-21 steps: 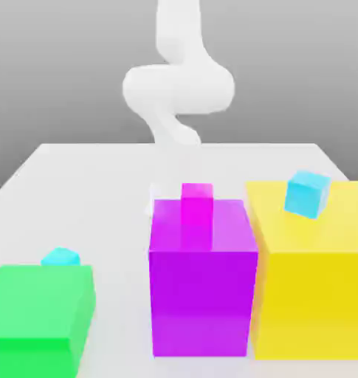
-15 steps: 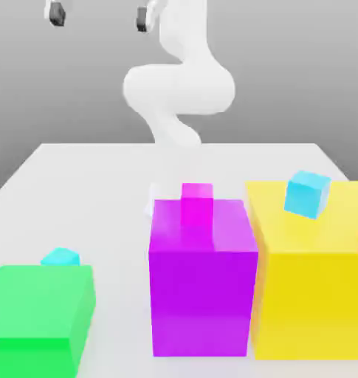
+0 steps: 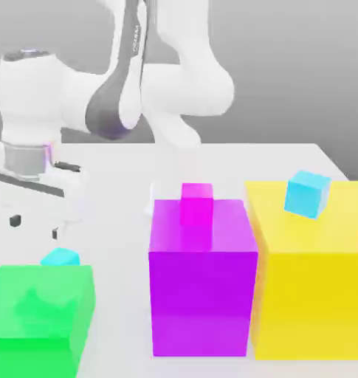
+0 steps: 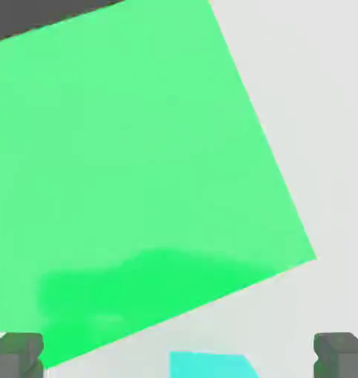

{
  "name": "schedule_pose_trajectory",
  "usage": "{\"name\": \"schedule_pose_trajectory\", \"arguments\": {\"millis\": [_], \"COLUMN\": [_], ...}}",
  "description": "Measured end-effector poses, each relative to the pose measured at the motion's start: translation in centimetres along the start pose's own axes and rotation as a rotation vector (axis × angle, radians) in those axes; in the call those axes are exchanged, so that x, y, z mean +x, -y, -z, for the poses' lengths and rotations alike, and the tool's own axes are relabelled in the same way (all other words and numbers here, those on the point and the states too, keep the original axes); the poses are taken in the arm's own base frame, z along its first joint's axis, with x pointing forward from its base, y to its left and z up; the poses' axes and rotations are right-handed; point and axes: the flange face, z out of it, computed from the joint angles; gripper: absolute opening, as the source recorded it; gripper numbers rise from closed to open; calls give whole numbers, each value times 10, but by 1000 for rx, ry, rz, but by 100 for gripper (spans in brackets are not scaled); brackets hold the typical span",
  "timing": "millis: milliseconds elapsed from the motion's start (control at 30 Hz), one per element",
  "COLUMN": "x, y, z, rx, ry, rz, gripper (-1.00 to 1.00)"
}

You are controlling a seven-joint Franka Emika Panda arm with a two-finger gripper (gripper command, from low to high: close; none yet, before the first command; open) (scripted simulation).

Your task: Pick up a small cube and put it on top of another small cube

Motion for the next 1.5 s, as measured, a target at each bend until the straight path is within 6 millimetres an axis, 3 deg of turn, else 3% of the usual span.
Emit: {"name": "schedule_pose_trajectory", "arguments": {"millis": [67,267,300,533,800,1133,1500], "x": [-4,-10,-11,-11,-7,-35,-113], "y": [-21,-22,-22,-22,-20,79,161], "z": [-25,-79,-86,-86,-23,52,149], "rx": [-13,-19,-20,-19,-19,-29,-17], "ry": [32,40,40,42,43,33,33], "rz": [-35,-24,-23,-24,-19,334,719], "gripper": [0,0,-100,-100,-100,-100,-100]}}
